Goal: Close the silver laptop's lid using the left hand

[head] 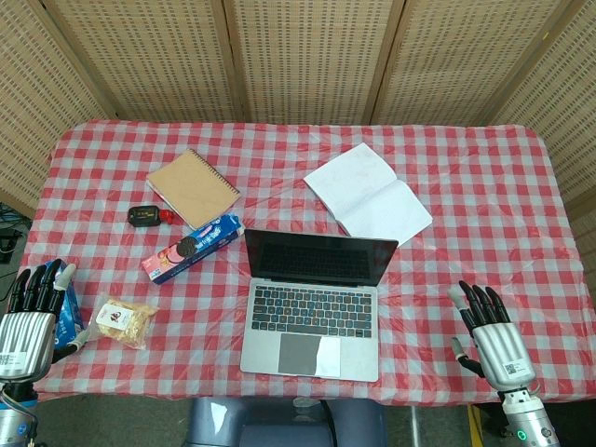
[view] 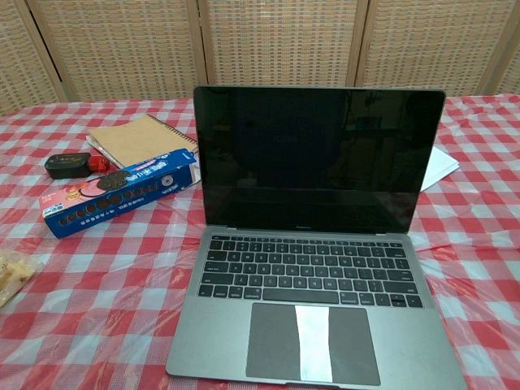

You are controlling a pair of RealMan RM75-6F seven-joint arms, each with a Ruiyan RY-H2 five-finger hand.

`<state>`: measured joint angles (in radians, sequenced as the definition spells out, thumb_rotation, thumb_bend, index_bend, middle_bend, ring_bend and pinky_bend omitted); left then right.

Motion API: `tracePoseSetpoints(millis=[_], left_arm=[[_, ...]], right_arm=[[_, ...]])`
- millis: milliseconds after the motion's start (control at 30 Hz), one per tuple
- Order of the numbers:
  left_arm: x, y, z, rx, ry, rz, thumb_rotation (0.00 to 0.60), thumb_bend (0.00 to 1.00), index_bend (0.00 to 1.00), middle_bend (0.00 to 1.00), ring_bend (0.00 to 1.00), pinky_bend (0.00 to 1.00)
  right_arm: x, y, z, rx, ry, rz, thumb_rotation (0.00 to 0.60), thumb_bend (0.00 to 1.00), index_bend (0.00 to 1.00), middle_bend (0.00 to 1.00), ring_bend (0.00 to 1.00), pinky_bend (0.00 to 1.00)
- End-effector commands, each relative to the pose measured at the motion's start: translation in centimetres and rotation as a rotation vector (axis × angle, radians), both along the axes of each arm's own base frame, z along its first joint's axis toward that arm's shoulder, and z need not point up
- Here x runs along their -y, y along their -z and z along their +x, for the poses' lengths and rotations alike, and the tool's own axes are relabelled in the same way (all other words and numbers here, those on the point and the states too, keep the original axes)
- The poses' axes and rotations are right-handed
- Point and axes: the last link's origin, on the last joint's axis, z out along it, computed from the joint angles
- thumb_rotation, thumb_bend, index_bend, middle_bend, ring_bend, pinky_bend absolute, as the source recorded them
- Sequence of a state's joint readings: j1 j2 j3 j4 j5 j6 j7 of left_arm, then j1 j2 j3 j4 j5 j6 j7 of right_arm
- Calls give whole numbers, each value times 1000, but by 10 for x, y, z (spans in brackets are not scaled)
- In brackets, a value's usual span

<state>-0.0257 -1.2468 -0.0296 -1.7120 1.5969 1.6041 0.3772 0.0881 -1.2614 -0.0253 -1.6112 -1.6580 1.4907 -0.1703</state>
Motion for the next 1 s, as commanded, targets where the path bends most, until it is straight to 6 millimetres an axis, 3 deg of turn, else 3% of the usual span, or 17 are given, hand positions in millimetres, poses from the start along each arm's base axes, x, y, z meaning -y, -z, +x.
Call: tracePoseSetpoints(millis=[33, 1000], left_arm=[[0, 1, 1, -1, 3, -4, 600, 115, 0, 0, 0, 0], [2, 5, 2, -6, -4, -44, 600, 122, 0, 0, 0, 0]], right_arm=[[-1, -1, 0, 2, -2, -1, 600, 625, 0, 0, 0, 0], [-1, -3, 1, 13, -14, -16, 600, 648, 0, 0, 0, 0]])
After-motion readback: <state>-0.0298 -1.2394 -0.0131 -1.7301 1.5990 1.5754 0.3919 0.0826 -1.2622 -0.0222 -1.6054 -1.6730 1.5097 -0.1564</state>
